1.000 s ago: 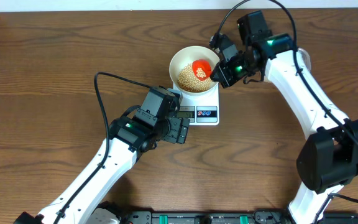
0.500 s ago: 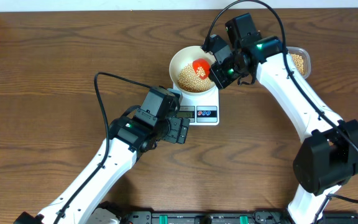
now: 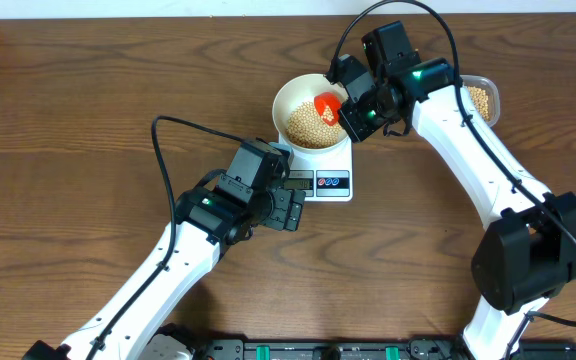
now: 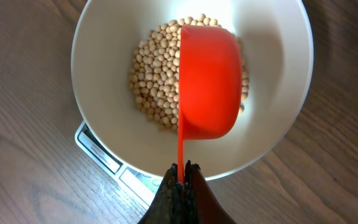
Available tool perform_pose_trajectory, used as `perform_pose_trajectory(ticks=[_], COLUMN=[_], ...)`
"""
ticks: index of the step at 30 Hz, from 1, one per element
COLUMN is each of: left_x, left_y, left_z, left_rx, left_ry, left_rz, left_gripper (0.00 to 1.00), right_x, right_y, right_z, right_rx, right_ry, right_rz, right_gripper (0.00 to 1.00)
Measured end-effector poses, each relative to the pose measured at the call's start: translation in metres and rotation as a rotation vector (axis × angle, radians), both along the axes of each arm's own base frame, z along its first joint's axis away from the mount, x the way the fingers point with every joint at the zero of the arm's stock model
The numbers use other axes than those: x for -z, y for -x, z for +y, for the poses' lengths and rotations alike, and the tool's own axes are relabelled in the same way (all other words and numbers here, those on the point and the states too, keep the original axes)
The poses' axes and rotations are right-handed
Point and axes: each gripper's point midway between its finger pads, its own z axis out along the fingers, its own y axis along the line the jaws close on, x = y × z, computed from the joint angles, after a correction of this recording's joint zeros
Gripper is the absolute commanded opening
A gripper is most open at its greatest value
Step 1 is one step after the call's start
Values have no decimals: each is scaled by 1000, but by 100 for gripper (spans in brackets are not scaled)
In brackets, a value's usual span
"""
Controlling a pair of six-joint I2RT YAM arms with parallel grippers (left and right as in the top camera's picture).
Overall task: Scoop item into bowl and weigh 50g on scale
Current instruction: 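Tilt the red scoop over the bowl to drop a few beans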
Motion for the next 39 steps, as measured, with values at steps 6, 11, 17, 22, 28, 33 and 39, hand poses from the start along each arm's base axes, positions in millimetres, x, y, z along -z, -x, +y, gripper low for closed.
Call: perform_pose_trajectory(ticks=[6, 11, 17, 22, 28, 33, 39], left_x=[0, 0, 0, 0, 0, 0, 0], left_y=[0, 0, 0, 0, 0, 0, 0], left_z=[0, 0, 0, 0, 0, 0, 0], left_rx=[0, 0, 0, 0, 0, 0, 0], left_ry=[0, 0, 0, 0, 0, 0, 0], left_rz=[0, 0, 0, 0, 0, 0, 0], left_gripper=[88, 88, 88, 88, 88, 88, 88], right_x=[-1, -1, -2, -3, -3, -4, -4], right_y=[1, 2, 3, 3, 4, 5, 5], right_z=[2, 3, 6, 7, 9, 9, 9], right_rx=[-5, -10, -17, -20, -23, -26, -26], right_ry=[-9, -20, -35, -42, -50, -56, -56], right_rz=[4, 8, 14, 14, 17, 19, 19], right_gripper=[1, 1, 1, 1, 1, 1, 1])
